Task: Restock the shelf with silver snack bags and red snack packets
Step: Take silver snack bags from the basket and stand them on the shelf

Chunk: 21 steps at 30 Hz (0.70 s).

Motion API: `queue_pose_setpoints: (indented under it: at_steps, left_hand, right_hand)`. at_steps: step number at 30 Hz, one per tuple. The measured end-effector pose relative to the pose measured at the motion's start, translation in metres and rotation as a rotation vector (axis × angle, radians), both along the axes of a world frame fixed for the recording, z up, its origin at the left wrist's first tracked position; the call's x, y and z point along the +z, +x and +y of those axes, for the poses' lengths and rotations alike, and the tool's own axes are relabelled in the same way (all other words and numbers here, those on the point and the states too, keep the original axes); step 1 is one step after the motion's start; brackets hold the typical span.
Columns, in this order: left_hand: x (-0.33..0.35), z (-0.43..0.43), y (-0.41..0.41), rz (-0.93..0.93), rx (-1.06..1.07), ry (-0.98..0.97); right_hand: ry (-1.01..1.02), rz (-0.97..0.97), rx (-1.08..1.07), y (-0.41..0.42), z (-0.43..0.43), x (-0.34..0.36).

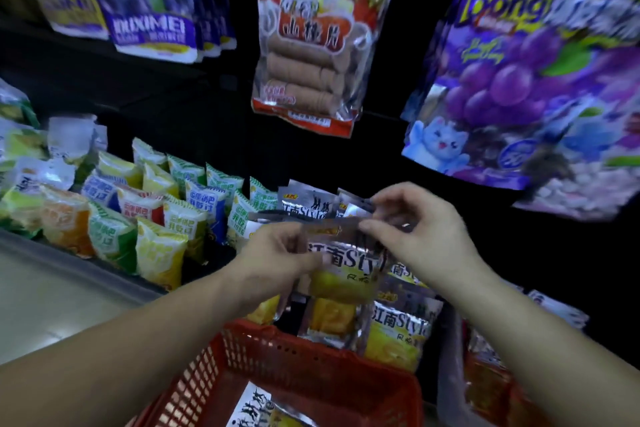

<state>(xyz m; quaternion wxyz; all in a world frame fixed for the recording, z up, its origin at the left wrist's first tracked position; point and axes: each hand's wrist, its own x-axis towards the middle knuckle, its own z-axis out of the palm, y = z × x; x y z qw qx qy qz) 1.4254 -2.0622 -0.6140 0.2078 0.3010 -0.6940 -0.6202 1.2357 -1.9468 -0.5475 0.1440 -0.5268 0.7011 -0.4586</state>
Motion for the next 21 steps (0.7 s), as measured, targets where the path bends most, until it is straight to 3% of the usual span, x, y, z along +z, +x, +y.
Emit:
queue_pose_setpoints:
  at_steps: [3,6,8,12,16,21]
  left_hand:
    - [0.043,0.040,0.019,0.127,0.063,-0.026]
    - [0.062,0.071,0.033,0.203,0.176,0.008]
    - [0.069,0.088,0.039,0.261,0.232,0.060]
    - [0.076,0.111,0.047,0.249,0.371,-0.013]
    - [0.071,0.114,0.044,0.286,0.625,-0.034]
    - [0.066,0.113,0.036,0.168,0.433,-0.059]
  right_hand:
    - [-0.094,-0.030,-0.104,0.026,0.043,0.025]
    - [-0.119,-0.221,-0.056,0.060,0.077,0.022]
    - [-0.152,-0.241,-0.068,0.076,0.089,0.015]
    - [-0.184,-0.493,-0.045,0.088,0.097,0.009]
    - [-0.212,-0.442,-0.045,0.092,0.092,0.002]
    - [-0.253,-0.403,-0.120,0.080,0.079,0.002]
